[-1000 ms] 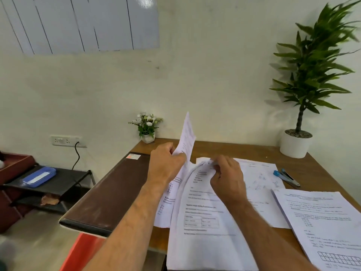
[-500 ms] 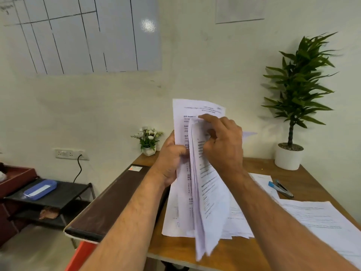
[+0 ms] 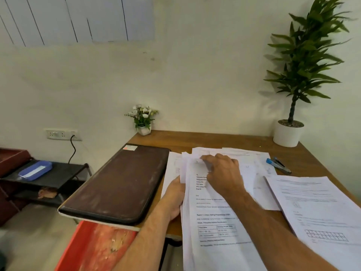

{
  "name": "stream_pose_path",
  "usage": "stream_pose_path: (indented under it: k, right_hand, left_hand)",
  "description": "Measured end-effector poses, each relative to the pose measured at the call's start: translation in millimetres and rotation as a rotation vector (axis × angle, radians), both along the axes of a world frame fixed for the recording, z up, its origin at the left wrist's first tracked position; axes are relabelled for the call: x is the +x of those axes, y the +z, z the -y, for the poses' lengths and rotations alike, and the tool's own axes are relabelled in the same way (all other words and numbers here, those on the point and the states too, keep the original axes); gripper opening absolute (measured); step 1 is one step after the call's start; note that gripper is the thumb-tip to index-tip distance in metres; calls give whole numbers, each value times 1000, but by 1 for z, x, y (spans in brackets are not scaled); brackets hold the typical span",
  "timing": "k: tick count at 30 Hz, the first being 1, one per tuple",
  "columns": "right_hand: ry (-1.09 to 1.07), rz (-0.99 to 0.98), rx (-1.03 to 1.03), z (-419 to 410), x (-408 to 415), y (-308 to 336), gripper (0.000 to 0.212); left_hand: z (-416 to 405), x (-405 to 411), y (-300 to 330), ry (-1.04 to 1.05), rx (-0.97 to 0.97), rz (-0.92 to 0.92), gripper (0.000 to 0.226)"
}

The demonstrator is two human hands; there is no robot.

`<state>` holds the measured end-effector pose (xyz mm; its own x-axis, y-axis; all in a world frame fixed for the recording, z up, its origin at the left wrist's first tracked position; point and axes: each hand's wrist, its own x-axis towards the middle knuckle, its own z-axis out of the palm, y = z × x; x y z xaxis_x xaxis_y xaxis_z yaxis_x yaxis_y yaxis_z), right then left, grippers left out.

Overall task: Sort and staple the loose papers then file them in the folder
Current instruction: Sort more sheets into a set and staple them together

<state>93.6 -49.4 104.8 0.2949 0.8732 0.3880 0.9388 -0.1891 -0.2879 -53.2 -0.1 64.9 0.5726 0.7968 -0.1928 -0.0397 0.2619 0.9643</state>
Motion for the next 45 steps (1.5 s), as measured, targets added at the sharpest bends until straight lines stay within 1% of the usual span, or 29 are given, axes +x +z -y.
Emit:
stream_pose_path:
  k: [2,5,6,8,10,15,18,20,24,26,28,33,37,39,42,43,45]
  right_hand:
    - [2,-62,109,1,3,-29,37]
    - [1,-114,338,3,7,-65,19]
    - [6,-113,402,4,7,-74,14]
    - [20,-108,492,4,7,-85,19]
    - [20,-105,533,3,8,-92,22]
    - [-26,-169,506,-9,8,-99,24]
    - [-30,-165,522,-9,5,-106,21]
    - [-27,-149,531,-8,4,-109,21]
    - [-19,-144,573,-10,6,-109,23]
    - [-7,-124,585,-13,6,-108,20]
    - [-5,-102,572,-13,6,-111,18]
    - [-42,-95,527,-11,6,-116,26]
    - [-71,-105,485,-18,8,-96,31]
    - [-91,-100,449,-25,9,-85,30]
    - [-63,-51,347,-34,6,-76,31]
    - [-48,-32,306,-35,4,-75,32]
    - [-23,-23,230,-36,-1,-74,33]
  left_hand:
    - [-4,2,-15,27,-17,-16,22]
    - [-13,4,-34,128,-137,108,28]
    - [-16,5,-38,151,-143,131,29]
    - [-18,6,-46,166,-115,141,33]
    - [-18,8,-51,160,-72,147,35]
    - [-19,12,-51,117,-32,151,36]
    - [-17,10,-58,120,-20,168,29]
    - [-16,9,-61,117,1,154,30]
    - [-19,10,-57,161,-24,136,32]
    - [-20,10,-56,199,-28,132,34]
    - [-19,10,-58,214,-26,126,31]
    - [-15,10,-60,207,-27,106,31]
    - [-14,11,-54,181,20,131,30]
    - [-13,11,-51,196,45,113,27]
    - [-10,8,-51,133,51,101,47]
    - [-9,7,-52,128,60,97,42]
    - [-9,6,-56,159,88,64,23]
